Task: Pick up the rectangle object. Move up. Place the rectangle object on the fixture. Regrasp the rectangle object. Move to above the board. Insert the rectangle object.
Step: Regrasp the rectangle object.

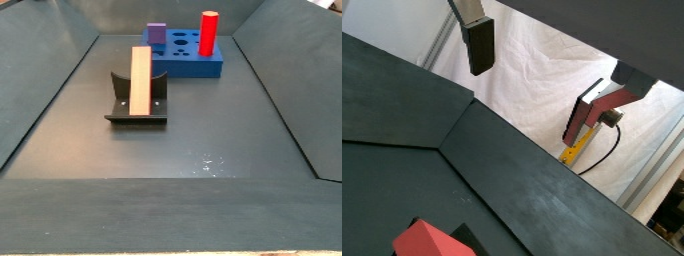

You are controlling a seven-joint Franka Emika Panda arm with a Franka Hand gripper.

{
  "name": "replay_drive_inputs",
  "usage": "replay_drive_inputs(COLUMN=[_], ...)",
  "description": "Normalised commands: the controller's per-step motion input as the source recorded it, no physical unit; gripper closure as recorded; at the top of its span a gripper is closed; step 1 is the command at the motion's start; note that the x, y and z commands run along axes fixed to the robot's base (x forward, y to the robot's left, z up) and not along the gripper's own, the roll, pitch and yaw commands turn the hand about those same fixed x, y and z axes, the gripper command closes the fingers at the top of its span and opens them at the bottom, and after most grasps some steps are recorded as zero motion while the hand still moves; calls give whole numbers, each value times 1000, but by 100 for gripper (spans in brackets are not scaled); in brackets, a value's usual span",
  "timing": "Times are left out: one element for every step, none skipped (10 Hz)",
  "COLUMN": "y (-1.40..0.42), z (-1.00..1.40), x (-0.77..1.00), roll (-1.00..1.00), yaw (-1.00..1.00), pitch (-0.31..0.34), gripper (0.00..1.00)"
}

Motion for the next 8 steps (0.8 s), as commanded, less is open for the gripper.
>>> replay_drive_inputs(y=[-46,-46,-46,-45,-45,-45,-45,-45], z=[-28,-28,-28,-28,-28,-27,-27,-27], x=[330,330,330,329,329,329,329,329], roll=[135,135,135,135,135,135,135,135], yaw=[90,90,90,91,91,91,91,91], pitch=[69,69,69,69,69,69,69,69], gripper=[0,0,0,0,0,0,0,0])
